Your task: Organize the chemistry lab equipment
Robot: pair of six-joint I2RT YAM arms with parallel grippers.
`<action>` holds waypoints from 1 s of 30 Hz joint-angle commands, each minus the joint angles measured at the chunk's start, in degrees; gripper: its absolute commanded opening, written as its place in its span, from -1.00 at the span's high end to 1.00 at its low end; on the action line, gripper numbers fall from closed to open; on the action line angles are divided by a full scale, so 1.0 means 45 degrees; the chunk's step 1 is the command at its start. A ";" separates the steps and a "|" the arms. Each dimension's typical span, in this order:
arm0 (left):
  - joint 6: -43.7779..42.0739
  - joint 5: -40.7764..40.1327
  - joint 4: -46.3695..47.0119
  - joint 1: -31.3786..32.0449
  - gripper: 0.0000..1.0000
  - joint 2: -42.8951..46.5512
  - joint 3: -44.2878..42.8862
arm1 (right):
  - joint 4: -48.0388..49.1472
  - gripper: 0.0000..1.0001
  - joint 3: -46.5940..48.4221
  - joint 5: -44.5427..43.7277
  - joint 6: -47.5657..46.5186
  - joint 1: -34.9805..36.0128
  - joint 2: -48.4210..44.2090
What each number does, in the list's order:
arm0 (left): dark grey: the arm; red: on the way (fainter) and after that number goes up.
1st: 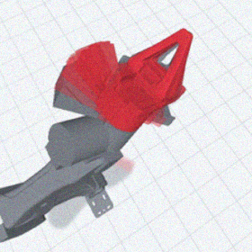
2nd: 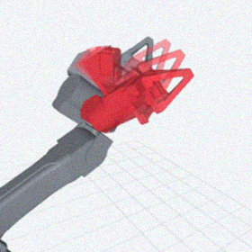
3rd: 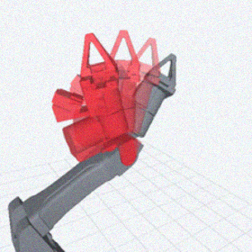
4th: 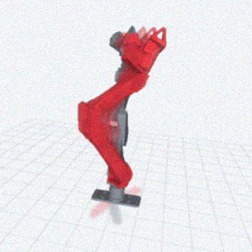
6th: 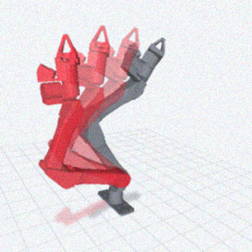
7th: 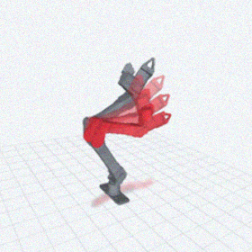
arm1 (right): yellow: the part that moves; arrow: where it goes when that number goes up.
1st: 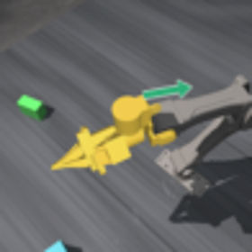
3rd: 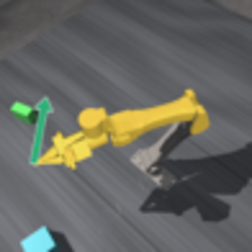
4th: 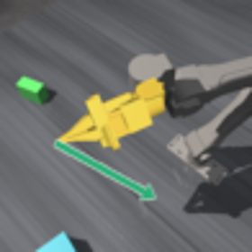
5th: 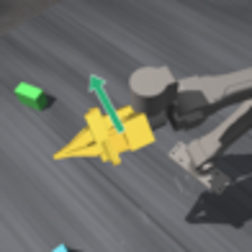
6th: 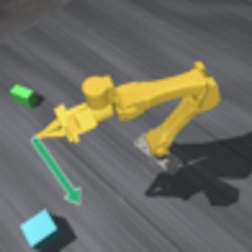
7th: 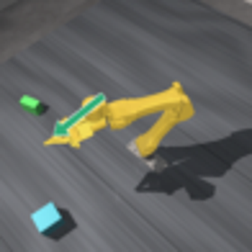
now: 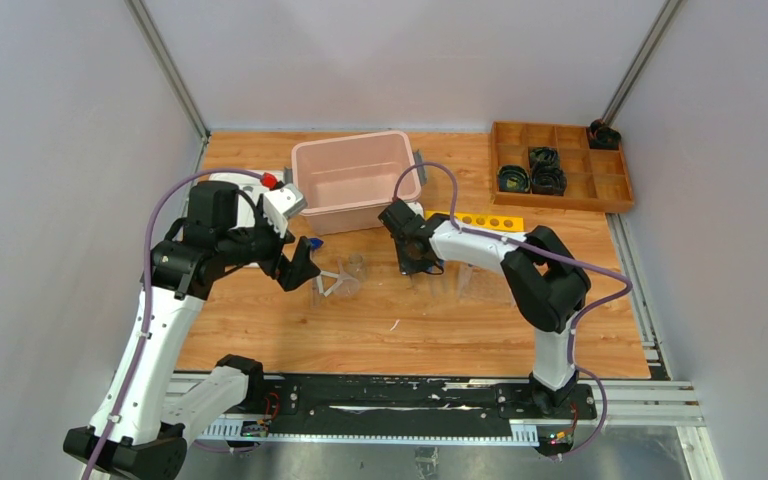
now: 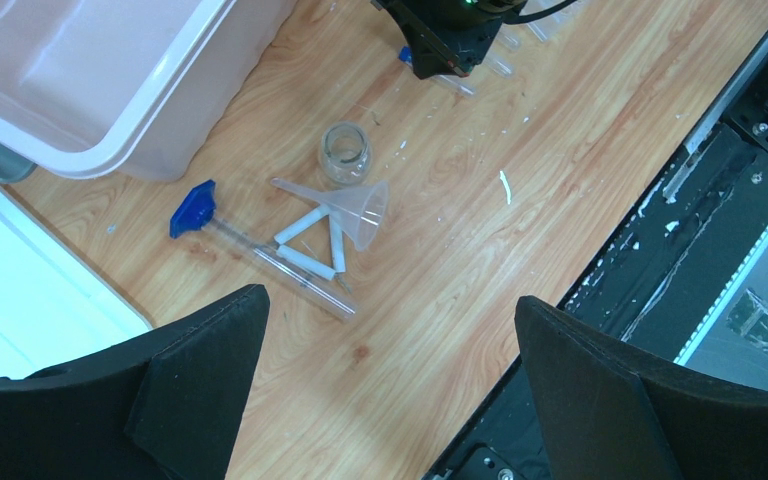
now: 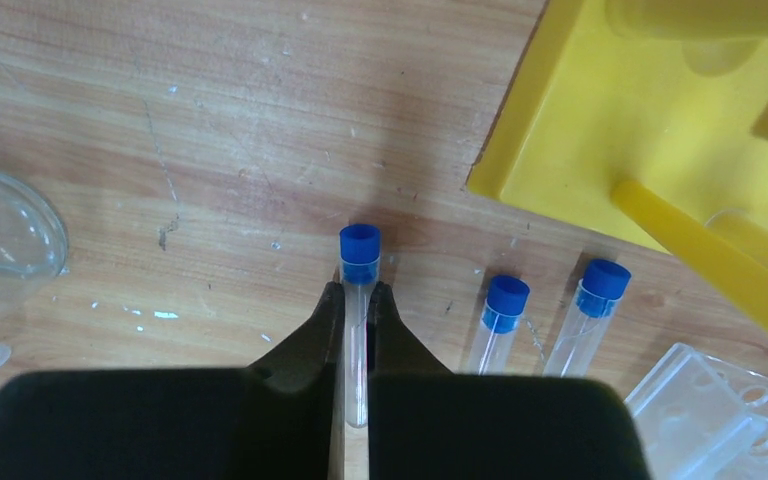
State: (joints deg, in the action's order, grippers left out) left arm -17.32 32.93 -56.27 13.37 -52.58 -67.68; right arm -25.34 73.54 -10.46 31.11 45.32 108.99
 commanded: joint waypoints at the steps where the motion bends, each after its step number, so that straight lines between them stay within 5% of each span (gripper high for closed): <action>1: 0.0091 0.0014 0.0200 0.0057 -1.00 0.0083 -0.0431 | -0.0860 1.00 0.0611 0.0672 0.0164 0.0153 -0.0539; 8: 0.0298 0.0533 0.0210 0.0056 -1.00 -0.0069 -0.0773 | -0.0214 1.00 0.1449 0.0980 0.0423 0.0807 -0.2961; 18: 0.2449 0.2093 0.1299 0.0057 -0.98 -0.0295 -0.0933 | 0.3819 1.00 0.1165 0.0417 0.1345 0.2741 -0.5323; 30: 0.3791 0.3940 0.1919 0.0044 -0.62 -0.0477 -0.0764 | 0.8445 1.00 0.0287 -0.1165 0.1126 0.4731 -0.6446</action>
State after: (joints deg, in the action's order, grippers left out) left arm -1.87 47.20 -49.30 13.37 -55.29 -70.94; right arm 4.71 75.50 -11.42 36.49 64.95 83.00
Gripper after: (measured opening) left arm 0.832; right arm 0.042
